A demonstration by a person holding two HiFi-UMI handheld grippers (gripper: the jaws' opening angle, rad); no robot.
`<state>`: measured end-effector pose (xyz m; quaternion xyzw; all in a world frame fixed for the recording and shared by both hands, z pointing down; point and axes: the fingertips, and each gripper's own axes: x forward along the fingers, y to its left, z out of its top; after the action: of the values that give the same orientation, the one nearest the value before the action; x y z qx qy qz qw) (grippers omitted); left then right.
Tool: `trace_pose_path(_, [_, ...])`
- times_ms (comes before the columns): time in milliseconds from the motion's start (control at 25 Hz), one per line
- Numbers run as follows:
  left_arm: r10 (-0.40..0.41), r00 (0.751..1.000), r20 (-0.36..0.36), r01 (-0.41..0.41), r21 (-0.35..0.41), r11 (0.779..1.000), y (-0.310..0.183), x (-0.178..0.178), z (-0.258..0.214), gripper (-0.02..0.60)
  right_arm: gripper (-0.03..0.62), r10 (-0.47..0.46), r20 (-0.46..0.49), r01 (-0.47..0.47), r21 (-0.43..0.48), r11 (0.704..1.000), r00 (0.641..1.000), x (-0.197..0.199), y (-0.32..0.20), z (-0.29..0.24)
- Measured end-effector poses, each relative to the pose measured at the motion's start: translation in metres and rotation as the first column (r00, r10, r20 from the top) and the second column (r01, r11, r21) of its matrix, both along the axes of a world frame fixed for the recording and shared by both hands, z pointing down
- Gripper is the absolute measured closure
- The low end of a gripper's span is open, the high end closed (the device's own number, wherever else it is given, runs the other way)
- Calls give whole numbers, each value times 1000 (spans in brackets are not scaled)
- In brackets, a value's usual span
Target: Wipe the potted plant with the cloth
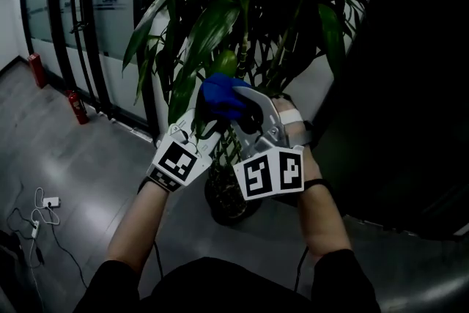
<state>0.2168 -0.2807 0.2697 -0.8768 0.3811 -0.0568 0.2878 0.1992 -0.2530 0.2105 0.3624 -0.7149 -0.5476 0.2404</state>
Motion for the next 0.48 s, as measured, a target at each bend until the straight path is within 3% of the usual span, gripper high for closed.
trace_pose_path(160, [5,998,61,-5,1,1000,6,3,13,574,503,0,-30,0,-3,1000,1000,-4,5,13])
trace_pose_path(480, [5,997,82,-1,-41,999,7,-1,34,574,503,-6,-104,5,-12,1000,995,-14,14,38])
